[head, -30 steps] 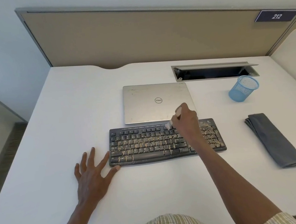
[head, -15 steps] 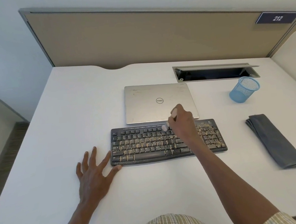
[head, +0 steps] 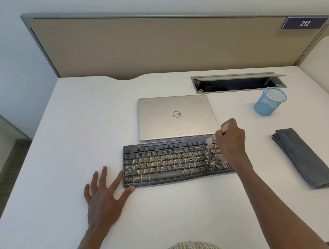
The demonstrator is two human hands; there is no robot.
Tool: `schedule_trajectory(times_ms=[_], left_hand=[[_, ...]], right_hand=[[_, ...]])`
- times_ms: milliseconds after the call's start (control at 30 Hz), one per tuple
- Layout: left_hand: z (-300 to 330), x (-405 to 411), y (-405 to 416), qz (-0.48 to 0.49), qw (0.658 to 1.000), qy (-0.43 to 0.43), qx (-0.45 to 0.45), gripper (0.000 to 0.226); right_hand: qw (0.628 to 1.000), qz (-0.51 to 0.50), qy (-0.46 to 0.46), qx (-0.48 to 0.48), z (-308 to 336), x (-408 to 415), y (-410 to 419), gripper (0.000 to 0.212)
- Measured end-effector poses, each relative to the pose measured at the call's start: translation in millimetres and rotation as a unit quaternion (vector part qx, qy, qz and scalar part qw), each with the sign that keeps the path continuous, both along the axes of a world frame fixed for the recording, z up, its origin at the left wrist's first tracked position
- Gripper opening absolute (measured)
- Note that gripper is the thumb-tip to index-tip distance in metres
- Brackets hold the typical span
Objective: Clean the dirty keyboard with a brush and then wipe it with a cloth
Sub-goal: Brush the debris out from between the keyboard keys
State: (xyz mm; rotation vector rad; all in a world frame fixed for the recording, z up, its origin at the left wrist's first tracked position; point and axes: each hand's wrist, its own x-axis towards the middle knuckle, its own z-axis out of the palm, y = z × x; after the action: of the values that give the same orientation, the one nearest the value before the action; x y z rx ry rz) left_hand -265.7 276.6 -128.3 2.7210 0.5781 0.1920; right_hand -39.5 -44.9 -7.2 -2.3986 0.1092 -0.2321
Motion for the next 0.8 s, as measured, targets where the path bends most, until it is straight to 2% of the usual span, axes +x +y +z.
schedule_trajectory(times_ms=[67, 167, 333, 500, 633, 800], left_hand=[[0.0, 0.1, 0.4, -0.001, 1.0, 0.002, 0.001, 0.076], [0.4, 0.6, -0.4, 0.0, 1.0, 0.004, -0.001, 0.077], [2.6, 0.6, -0.8, 0.001, 1.0, 0.006, -0.004, 0.078], [4.8, 1.5, -2.0, -0.001, 1.0, 0.009, -0.002, 0.079], [4.8, 0.9, -2.4, -0.004, 1.0, 0.012, 0.0, 0.081], [4.7, 0.1, -0.6, -0.007, 1.0, 0.001, -0.004, 0.084]], right_hand=[[0.999, 0.021, -0.024, 0.014, 1.7, -3.1, 5.1, 0.006], [0.998, 0.061, -0.011, 0.028, -2.4, -7.8, 14.5, 0.01], [0.999, 0.03, -0.034, 0.006, 1.1, -10.1, 9.4, 0.008], [0.995, 0.007, -0.027, 0.091, 18.9, -22.5, 21.5, 0.015], [0.987, 0.045, 0.016, 0.155, 13.2, -43.5, 47.4, 0.014], [0.979, 0.111, 0.028, 0.17, 6.6, -60.1, 96.6, 0.014]])
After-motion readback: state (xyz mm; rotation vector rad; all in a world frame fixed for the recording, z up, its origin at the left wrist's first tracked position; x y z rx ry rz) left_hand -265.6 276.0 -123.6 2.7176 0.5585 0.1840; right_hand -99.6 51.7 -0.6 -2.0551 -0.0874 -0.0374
